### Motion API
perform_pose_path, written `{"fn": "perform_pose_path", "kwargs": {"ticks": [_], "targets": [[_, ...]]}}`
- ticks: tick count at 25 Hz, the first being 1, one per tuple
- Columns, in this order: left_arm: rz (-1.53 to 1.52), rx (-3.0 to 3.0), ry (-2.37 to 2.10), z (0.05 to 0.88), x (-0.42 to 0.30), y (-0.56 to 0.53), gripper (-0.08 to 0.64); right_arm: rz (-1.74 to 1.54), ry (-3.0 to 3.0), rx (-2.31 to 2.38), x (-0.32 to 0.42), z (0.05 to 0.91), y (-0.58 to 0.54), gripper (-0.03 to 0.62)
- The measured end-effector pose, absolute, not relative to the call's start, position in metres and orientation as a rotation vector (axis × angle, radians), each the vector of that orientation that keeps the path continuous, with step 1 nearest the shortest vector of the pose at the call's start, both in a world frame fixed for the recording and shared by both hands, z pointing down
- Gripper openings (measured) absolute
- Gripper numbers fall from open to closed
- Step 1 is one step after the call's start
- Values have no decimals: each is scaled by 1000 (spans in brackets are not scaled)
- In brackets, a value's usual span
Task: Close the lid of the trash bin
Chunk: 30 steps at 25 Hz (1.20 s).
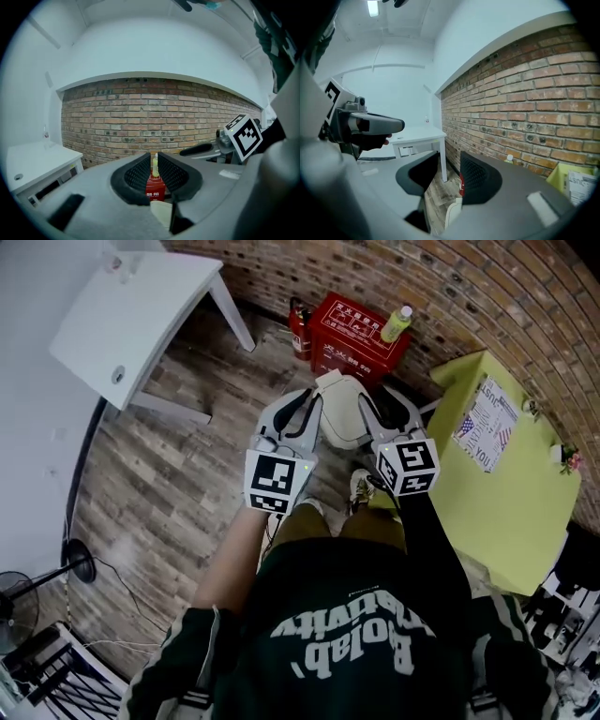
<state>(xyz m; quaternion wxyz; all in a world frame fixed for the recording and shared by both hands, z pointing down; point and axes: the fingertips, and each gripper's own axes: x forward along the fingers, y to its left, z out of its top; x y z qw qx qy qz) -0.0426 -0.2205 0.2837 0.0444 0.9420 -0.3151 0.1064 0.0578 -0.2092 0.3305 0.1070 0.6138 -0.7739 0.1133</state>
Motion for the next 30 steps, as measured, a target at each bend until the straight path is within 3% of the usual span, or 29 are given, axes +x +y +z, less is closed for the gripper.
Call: {"fn": "perform_pose_path", "kwargs": {"ticks": [21, 23, 26, 30], "targets": [[316, 2988, -861, 215, -49, -158, 6, 84, -2254, 1908, 44, 229, -136, 112], [311, 3002, -841, 211, -45, -152, 6, 76, -2253, 1923, 46, 226, -129, 94], [290, 3023, -824, 203, -41, -146, 6, 61, -2258, 1946, 47, 219, -121, 12], [276, 3034, -817, 199, -42, -138, 6, 86, -2299, 1983, 47, 210, -111, 12]]}}
